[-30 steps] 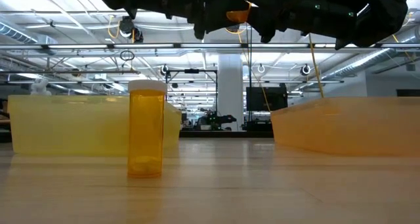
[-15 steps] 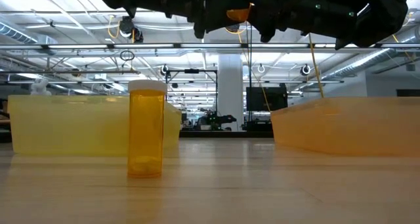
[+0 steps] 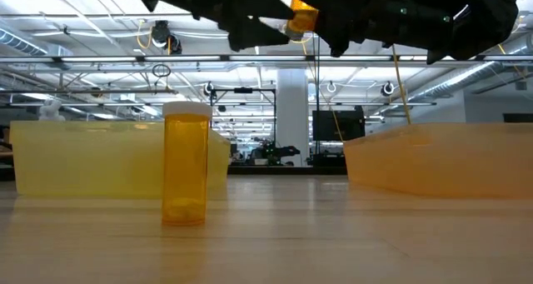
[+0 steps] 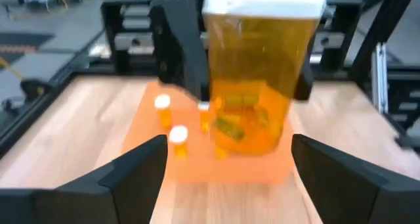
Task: Pick and place medicine bottles into bin by pill shape (circle, oval)
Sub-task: Put the large orange pill bottle into the yellow bin
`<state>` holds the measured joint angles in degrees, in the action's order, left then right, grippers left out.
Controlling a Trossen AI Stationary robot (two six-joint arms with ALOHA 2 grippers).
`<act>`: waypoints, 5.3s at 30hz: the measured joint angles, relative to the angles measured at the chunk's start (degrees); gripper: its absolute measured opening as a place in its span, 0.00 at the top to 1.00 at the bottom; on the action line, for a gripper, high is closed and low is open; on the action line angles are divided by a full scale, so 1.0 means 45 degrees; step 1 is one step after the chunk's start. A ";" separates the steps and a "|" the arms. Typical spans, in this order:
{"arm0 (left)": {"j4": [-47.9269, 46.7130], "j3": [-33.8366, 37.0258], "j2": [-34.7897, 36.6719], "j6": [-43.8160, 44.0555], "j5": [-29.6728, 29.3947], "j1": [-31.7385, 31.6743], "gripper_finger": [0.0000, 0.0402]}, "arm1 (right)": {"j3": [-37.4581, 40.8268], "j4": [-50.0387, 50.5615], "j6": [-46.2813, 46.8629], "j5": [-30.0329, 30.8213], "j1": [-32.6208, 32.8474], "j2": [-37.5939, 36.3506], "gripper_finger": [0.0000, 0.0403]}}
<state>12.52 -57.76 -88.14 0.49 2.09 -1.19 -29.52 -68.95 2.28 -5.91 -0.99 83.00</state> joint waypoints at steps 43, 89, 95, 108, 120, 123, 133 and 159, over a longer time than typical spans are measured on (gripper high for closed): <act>-0.7332 -0.2288 0.0744 -0.0341 -0.2516 0.0497 0.06 | -0.1326 0.7767 0.0196 0.2605 -0.0235 -0.0015 0.52; -0.4866 -0.2893 -0.2008 -0.1433 -0.0479 0.0029 0.24 | -0.1666 0.8619 -0.0422 0.1578 -0.0157 0.0235 0.52; -0.5271 -0.2909 -0.1971 -0.1768 -0.0493 0.0023 0.33 | -0.1661 0.8359 -0.0464 0.1559 -0.0074 0.0238 0.52; -0.5120 -0.2909 -0.1971 -0.1749 -0.0492 0.0034 0.33 | -0.1661 0.8324 -0.0704 0.1593 0.0033 0.0238 0.52; -0.5183 -0.2905 -0.1971 -0.1812 -0.0589 0.0039 0.35 | -0.1661 0.8330 -0.0704 0.1618 0.0028 0.0238 0.52; -0.5185 -0.2905 -0.1976 -0.1817 -0.0604 0.0036 0.40 | -0.1661 0.8330 -0.0709 0.1617 0.0028 0.0238 0.52; -0.5188 -0.2905 -0.1976 -0.1996 -0.0618 0.0043 0.43 | -0.1661 0.8330 -0.0709 0.1622 0.0028 0.0238 0.52; -0.5564 -0.2887 -0.1918 -0.2071 -0.0811 0.0043 0.41 | -0.1656 0.9367 -0.0320 0.1593 0.0081 -0.0245 0.23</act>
<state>-12.52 -70.75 -96.77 -8.83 -1.56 -0.99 -36.97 -26.80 0.84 1.26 -0.62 81.90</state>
